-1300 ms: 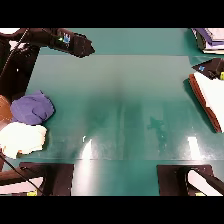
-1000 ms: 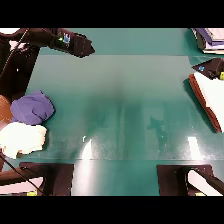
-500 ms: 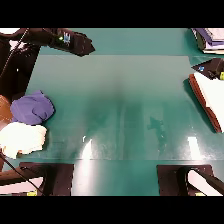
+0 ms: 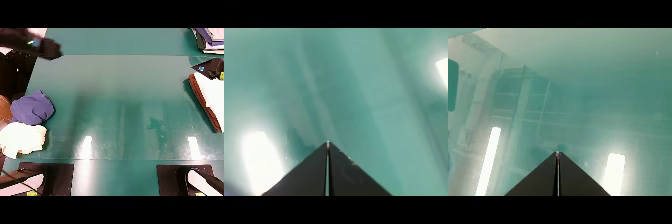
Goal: Fold the shirts.
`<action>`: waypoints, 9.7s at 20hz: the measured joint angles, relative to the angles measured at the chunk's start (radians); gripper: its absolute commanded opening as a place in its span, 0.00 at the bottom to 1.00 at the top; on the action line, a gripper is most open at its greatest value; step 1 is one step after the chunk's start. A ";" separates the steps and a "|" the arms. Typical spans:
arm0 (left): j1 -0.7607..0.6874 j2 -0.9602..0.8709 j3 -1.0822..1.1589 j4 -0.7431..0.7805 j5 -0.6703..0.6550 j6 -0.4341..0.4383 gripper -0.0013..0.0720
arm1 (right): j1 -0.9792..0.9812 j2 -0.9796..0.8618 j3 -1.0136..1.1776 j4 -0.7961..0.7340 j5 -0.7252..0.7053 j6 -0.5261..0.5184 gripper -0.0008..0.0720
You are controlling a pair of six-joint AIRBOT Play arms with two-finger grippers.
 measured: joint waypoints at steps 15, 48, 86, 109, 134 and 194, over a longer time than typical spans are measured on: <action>0.423 0.192 -0.782 0.231 0.168 -0.089 0.69 | 0.000 0.000 0.000 0.000 0.001 -0.001 0.04; -0.631 -0.201 0.016 0.025 0.201 -0.187 0.92 | 0.001 0.000 0.363 0.029 -0.019 0.000 0.04; -0.107 -0.526 -0.060 -0.295 0.314 0.248 0.05 | 0.034 -0.101 -0.015 0.006 0.122 0.028 0.63; -0.086 -0.485 0.153 -0.233 0.129 0.187 0.05 | 0.466 -0.434 -0.417 0.311 -0.415 -0.099 0.04; -0.085 0.451 0.245 -0.161 0.446 0.177 0.05 | 0.048 0.078 0.780 -0.214 0.037 0.074 0.03; 0.171 -0.153 -0.704 -0.326 0.222 0.276 0.05 | -0.439 0.152 -0.645 -0.448 0.280 0.085 0.71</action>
